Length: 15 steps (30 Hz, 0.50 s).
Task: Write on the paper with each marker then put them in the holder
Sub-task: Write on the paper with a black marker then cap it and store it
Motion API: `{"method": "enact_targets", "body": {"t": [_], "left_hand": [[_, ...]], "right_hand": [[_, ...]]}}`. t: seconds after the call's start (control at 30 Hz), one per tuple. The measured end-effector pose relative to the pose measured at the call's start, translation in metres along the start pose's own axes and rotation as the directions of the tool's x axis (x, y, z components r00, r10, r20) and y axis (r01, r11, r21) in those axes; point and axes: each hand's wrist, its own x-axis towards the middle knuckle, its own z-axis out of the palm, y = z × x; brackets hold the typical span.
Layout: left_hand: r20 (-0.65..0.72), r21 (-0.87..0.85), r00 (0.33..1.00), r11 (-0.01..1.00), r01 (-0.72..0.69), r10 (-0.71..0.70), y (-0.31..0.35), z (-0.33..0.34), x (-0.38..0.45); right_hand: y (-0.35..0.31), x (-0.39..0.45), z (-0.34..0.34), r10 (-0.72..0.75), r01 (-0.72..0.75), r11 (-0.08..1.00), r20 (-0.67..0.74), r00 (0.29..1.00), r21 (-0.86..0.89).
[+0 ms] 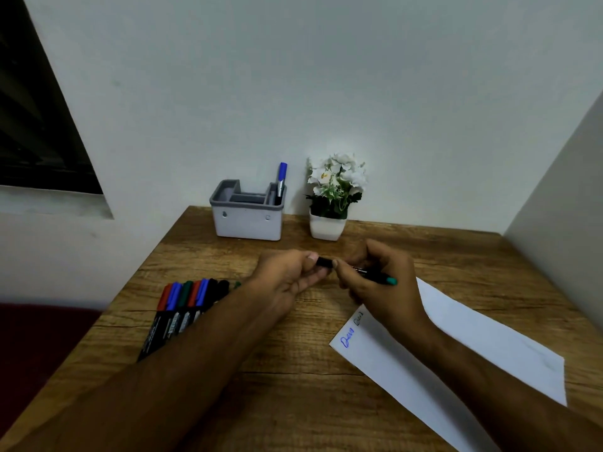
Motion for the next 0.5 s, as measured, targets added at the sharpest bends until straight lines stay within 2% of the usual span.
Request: {"method": "enact_targets", "body": {"t": [0.17,0.27,0.37,0.43,0.5], "left_hand": [[-0.126,-0.069,0.990,0.995,-0.065,0.055,0.005,0.004,0.002],[-0.128,-0.093,0.984,0.986,-0.137,0.124,0.015,0.003,0.002],[-0.058,-0.149,0.983,0.972,-0.179,0.172,0.025,0.001,-0.001],[-0.107,-0.139,0.961,0.953,-0.268,0.255,0.036,-0.001,-0.001],[-0.181,-0.070,0.895,0.903,-0.424,0.407,0.051,-0.006,0.005]], "right_hand": [[0.000,0.015,0.013,-0.065,0.067,0.998,-0.067,0.996,0.019],[0.000,0.027,0.019,-0.058,0.064,0.994,-0.067,0.996,0.090],[0.000,0.039,0.028,-0.092,0.093,0.993,-0.009,0.996,0.072],[-0.004,0.043,0.033,-0.119,0.116,0.991,0.051,0.992,0.065],[-0.008,0.046,0.037,-0.117,0.113,0.993,0.128,0.985,0.037]]}}
